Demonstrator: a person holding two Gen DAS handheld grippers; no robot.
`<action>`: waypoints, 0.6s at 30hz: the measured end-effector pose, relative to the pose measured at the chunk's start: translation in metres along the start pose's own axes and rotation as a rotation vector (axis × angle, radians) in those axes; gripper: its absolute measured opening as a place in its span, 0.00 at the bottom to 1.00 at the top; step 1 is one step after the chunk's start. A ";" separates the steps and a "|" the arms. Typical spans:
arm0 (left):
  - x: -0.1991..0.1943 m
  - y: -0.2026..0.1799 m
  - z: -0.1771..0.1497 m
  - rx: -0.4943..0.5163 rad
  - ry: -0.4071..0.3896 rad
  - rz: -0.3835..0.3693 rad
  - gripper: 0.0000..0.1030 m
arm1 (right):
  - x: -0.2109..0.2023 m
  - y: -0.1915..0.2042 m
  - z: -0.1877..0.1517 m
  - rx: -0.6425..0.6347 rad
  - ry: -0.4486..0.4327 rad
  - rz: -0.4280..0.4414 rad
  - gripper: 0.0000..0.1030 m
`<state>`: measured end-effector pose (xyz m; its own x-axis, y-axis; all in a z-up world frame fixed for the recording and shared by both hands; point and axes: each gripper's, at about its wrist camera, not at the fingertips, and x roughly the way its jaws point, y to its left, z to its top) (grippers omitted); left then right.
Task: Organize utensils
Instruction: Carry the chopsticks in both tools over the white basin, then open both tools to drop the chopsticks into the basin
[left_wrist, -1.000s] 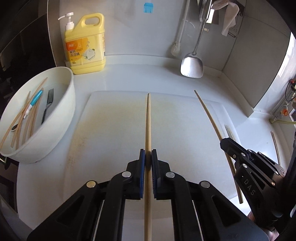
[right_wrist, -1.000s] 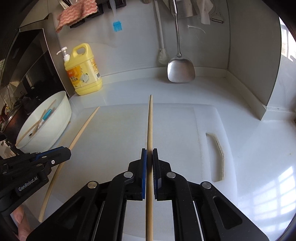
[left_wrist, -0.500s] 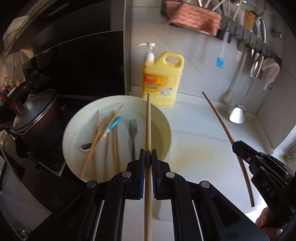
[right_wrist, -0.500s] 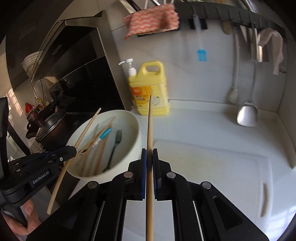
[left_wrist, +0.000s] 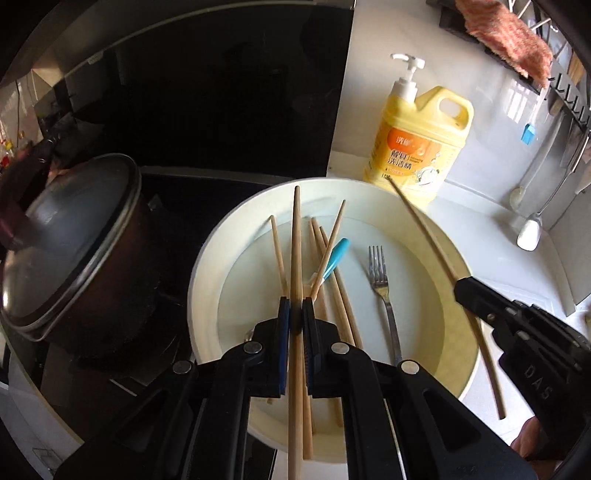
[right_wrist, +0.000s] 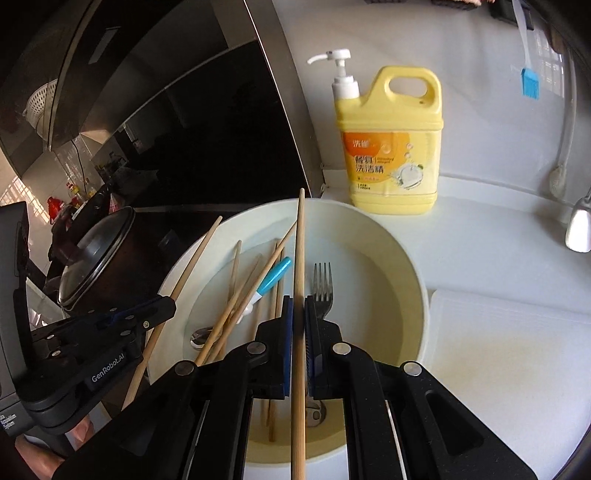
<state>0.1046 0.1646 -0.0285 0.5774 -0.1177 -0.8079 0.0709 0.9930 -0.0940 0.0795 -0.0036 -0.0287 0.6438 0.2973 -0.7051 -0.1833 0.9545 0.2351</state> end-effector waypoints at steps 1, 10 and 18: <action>0.004 -0.001 0.000 -0.001 0.004 -0.003 0.07 | 0.007 0.000 0.000 0.001 0.019 -0.005 0.06; 0.032 0.000 0.001 -0.030 0.056 0.001 0.07 | 0.045 0.000 0.004 -0.007 0.106 0.006 0.06; 0.038 0.000 0.001 -0.055 0.081 0.073 0.18 | 0.050 -0.006 0.008 -0.025 0.131 -0.014 0.25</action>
<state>0.1268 0.1602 -0.0586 0.5118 -0.0471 -0.8578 -0.0151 0.9979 -0.0638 0.1184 0.0057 -0.0601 0.5442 0.2830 -0.7898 -0.1949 0.9583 0.2091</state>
